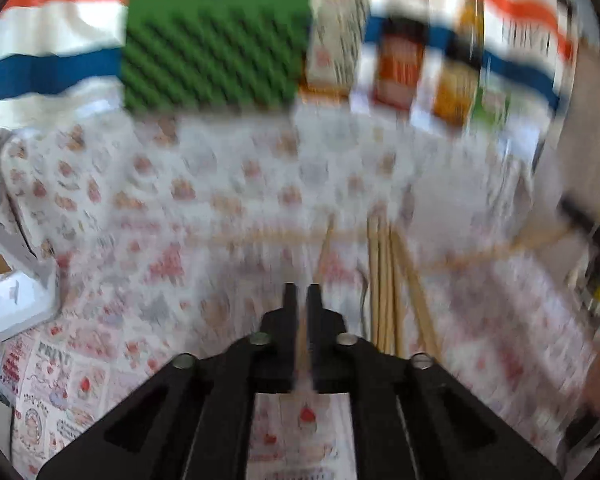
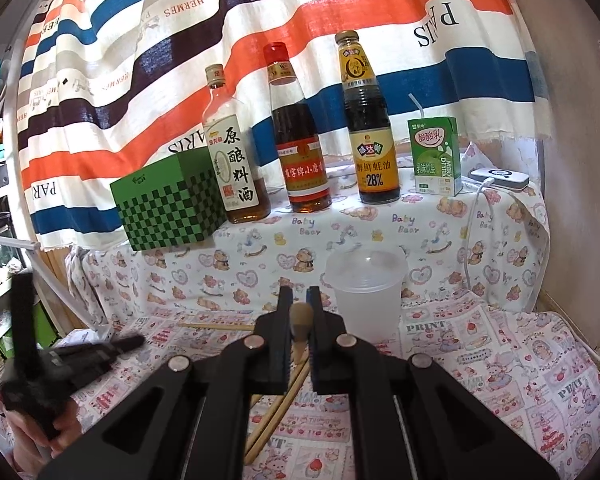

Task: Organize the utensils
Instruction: 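Grasp a wooden chopstick with the left tool while the right tool holds its chopstick, then carry both chopsticks to the clear plastic cup and open both tools to drop them in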

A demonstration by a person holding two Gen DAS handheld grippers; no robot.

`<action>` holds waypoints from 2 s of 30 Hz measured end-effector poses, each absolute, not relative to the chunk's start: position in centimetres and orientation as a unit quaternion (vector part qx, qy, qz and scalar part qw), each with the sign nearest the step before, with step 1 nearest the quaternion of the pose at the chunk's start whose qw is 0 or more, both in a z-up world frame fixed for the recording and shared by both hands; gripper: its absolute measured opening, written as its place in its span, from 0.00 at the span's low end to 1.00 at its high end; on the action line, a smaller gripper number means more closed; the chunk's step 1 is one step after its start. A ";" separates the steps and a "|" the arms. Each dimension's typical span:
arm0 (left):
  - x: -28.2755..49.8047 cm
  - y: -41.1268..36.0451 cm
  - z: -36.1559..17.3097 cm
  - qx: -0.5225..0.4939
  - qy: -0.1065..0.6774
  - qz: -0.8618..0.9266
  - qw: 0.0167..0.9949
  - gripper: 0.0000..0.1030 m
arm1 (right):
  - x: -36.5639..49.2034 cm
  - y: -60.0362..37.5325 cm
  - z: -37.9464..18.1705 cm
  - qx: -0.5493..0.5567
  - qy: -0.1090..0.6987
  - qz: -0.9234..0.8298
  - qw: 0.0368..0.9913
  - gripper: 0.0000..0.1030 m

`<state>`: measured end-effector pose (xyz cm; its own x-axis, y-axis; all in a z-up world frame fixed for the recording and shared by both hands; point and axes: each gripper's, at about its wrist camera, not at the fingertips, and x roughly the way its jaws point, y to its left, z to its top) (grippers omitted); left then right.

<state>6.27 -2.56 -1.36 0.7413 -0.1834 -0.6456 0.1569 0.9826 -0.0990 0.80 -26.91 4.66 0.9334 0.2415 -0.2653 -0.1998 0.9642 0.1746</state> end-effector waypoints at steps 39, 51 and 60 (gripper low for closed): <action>1.9 -0.1 3.4 -0.073 0.201 -0.126 0.969 0.05 | 0.6 -27.8 5.2 0.095 0.137 0.111 0.980 0.06; -0.5 -2.2 8.8 -0.025 0.180 -0.161 0.970 0.05 | -0.4 -30.4 10.2 0.118 0.108 0.114 0.980 0.06; 1.6 -4.8 14.3 -0.004 0.226 -0.171 0.959 0.05 | 1.9 -31.5 16.0 0.112 0.054 0.085 0.989 0.06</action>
<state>1.56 -4.80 14.25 0.8399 -0.3293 -0.4314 0.3258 0.9417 -0.0846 1.87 -31.47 16.02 0.9797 0.1801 -0.0883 -0.1559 0.9607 0.2298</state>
